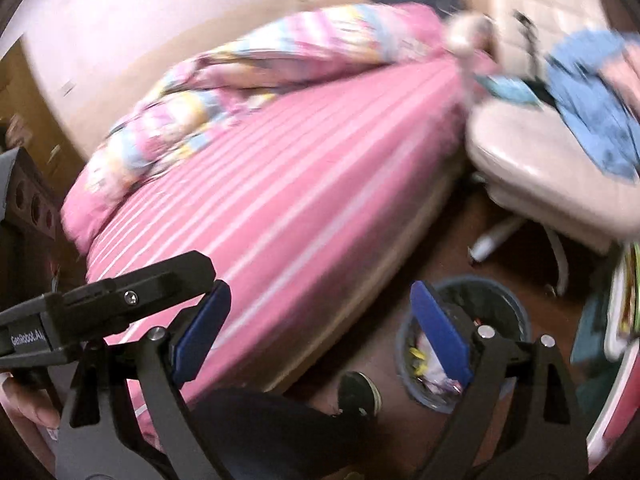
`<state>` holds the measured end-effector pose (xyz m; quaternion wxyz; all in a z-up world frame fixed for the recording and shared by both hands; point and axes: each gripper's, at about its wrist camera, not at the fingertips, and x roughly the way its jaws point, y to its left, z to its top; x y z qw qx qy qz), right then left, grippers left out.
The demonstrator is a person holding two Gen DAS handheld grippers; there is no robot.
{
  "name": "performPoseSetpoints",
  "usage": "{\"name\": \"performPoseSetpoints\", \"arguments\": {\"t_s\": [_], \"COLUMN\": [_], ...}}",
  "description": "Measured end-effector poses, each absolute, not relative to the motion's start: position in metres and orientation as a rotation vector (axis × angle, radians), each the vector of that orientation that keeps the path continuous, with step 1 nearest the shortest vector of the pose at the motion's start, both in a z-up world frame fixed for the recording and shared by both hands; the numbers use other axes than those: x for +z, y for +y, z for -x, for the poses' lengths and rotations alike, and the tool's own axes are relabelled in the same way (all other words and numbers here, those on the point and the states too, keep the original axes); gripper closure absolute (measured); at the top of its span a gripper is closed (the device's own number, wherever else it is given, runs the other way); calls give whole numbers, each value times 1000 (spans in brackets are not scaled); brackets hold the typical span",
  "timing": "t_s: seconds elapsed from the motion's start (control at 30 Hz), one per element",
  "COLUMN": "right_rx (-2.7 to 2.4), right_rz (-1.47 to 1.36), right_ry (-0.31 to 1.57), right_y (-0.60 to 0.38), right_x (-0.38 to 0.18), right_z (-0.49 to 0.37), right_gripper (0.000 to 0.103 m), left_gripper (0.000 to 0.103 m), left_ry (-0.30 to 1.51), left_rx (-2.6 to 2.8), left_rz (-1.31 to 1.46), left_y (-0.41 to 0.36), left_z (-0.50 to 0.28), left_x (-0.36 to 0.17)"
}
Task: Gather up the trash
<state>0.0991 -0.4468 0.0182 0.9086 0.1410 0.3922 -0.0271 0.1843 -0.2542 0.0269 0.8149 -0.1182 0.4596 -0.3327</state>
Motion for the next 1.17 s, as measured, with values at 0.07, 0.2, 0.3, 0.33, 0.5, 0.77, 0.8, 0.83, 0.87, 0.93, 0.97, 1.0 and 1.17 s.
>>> {"name": "performPoseSetpoints", "arguments": {"t_s": [0.07,0.2,0.3,0.33,0.5,0.77,0.8,0.83,0.87,0.93,0.97,1.0,1.17], "right_rx": [28,150,237,266,355,406,412,416,422,432,442,448,470], "right_rz": [-249,-185,-150,-137,-49,13,18,21,24,26,22,14,-4], "right_ry": [802,791,783,777,767,771,770,770,771,769,768,767,770], "right_y": [-411,-349,-303,-286,-219,-158,-151,-148,-145,-143,-141,-139,-143], "right_x": [31,44,50,51,49,44,44,43,42,42,45,47,56], "right_z": [-105,-111,-113,-113,-110,-105,-104,-104,-103,-101,-99,-95,-75], "right_gripper": [12,12,12,11,8,8,8,8,8,8,8,8,6], "left_gripper": [12,12,6,5,5,5,5,5,5,5,5,5,5], "left_ry": [944,873,832,807,740,712,697,692,688,691,698,706,696], "left_rx": [-666,-530,-402,-362,-213,-81,-67,-57,-44,-38,-32,-16,57], "left_rz": [259,280,283,280,273,348,351,345,340,343,343,338,309], "left_y": [-223,-146,-98,-84,-25,23,25,26,27,28,28,29,25], "left_z": [-179,-162,-146,-139,-115,-93,-88,-86,-84,-80,-78,-75,-41], "left_x": [37,54,59,60,57,49,52,55,58,64,67,71,91]}}
